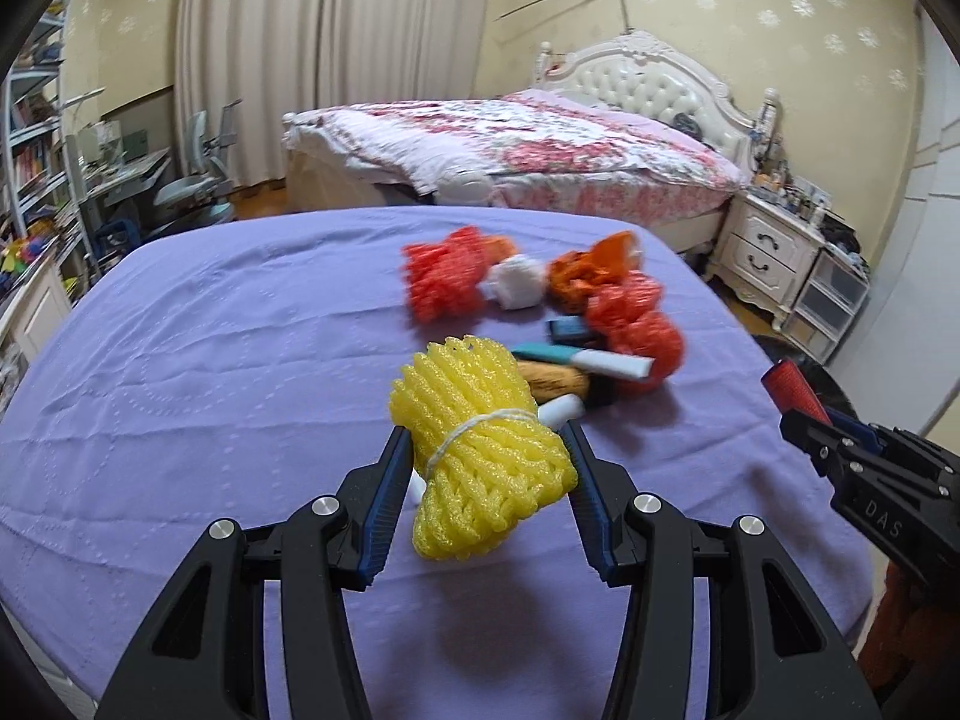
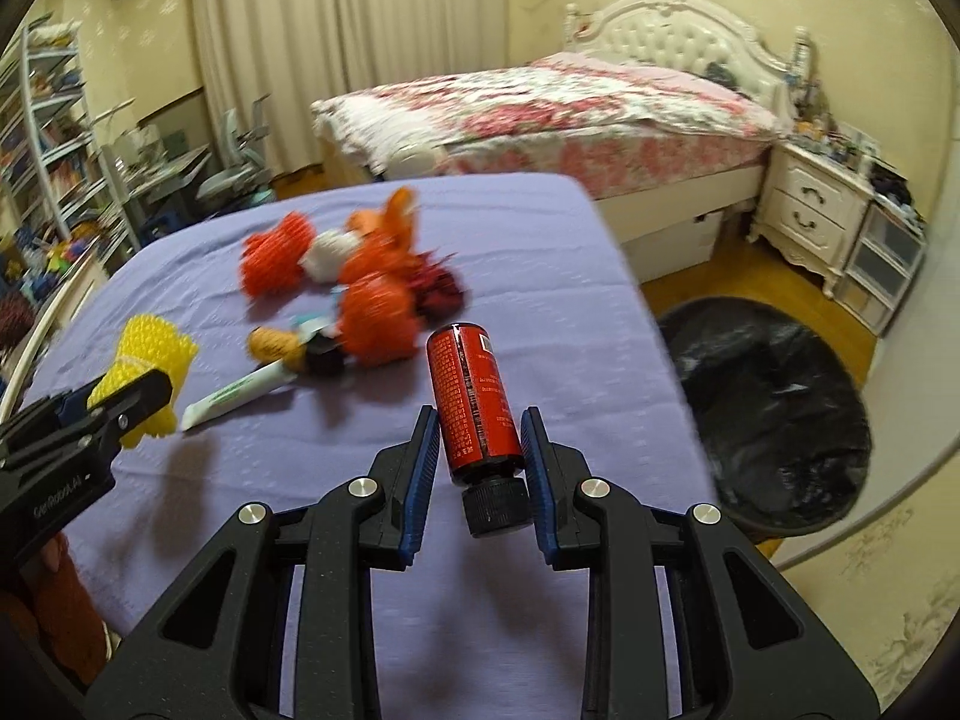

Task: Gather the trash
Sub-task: 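Carry both items to the bin and open both tools to drop them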

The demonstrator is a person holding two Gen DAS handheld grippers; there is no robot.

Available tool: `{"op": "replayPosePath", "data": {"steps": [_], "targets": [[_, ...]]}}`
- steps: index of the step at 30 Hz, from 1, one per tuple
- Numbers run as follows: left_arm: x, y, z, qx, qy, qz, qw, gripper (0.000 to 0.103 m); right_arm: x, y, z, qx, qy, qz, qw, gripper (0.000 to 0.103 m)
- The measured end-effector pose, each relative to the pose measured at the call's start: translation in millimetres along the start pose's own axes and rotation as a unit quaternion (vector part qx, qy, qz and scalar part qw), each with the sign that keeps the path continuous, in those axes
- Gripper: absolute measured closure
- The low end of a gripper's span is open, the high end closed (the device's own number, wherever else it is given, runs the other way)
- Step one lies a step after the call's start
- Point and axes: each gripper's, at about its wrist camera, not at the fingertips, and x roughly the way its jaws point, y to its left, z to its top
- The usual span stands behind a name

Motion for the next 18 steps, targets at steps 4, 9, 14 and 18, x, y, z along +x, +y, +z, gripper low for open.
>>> {"op": "replayPosePath", "data": {"steps": [4, 9, 14, 18], "targets": [[9.9, -35.2, 9.8, 0.022, -0.006, -0.027, 0.9994, 0.053, -3.9, -39.1, 5.4, 0.029, -0.016, -0.044, 0.998, 0.076], [24.2, -82.8, 22.8, 0.05, -0.015, -0.062, 0.9967, 0.053, -4.1, -86.4, 8.4, 0.066, -0.03, -0.091, 0.993, 0.076], [46.8, -131.2, 33.6, 0.08, -0.011, -0.088, 0.9928, 0.053, 3.6, -124.9, 8.6, 0.095, -0.033, -0.122, 0.987, 0.076], [65.6, -164.3, 40.5, 0.1, -0.005, -0.101, 0.9898, 0.053, 13.9, -149.6, 8.7, 0.116, -0.031, -0.138, 0.983, 0.076]]}}
